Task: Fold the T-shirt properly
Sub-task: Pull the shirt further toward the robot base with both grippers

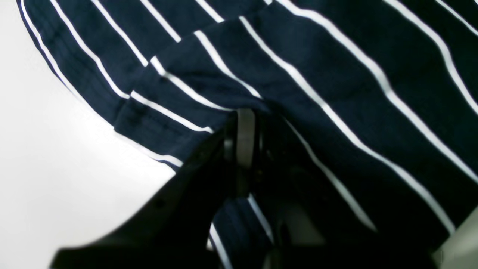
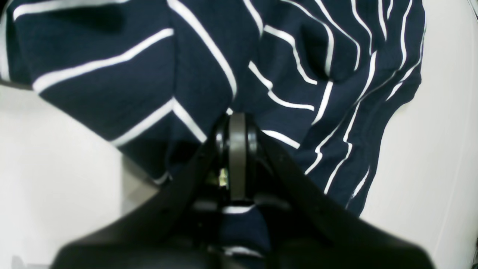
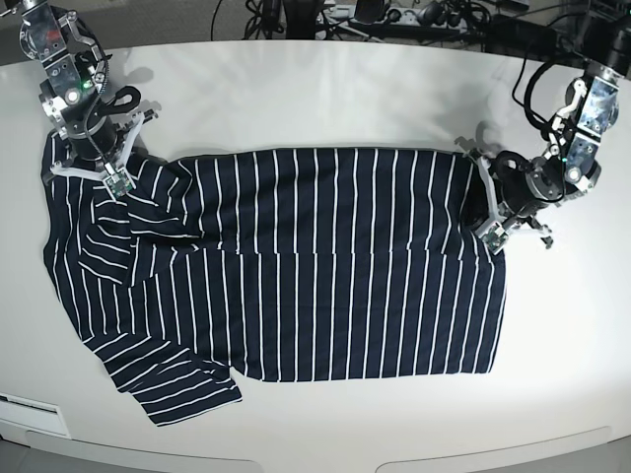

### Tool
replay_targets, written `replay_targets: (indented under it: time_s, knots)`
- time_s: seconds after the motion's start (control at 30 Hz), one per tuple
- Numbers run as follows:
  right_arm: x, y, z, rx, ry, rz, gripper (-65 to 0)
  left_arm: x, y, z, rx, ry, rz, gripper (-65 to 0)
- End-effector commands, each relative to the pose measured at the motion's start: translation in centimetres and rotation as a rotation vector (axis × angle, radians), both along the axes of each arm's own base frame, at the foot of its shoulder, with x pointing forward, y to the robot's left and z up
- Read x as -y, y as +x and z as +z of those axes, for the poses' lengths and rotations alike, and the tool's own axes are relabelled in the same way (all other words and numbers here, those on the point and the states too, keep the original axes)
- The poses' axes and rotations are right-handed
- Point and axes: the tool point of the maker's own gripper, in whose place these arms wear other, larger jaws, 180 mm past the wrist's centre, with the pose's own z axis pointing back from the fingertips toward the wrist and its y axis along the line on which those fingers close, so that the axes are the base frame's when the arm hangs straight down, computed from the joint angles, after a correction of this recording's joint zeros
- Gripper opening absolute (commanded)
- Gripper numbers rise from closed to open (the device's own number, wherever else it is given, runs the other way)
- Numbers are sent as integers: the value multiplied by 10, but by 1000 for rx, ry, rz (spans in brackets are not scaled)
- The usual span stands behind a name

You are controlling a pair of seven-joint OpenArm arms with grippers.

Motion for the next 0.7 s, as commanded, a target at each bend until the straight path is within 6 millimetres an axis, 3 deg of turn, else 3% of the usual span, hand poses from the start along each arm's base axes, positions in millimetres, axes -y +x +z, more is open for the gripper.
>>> replay_targets:
  time_s: [0.0,0.37,0.5,0.67]
  knots:
    - [2,1,3,-2,-13,10,-650,-17,-15,-14,-76,103,-14,-650]
    - [6,-2,2,-18,-24,-10,-650,-80,-50,-19,-163,288,-15,-650]
    - [7,-3,2,-20,-25,-23,-650,-83,-55,-19,-171,299,-16,-650]
    - [9,-8,3,-46,-44,-41,-650,-65,-62,-12,-154,282,-71,-650]
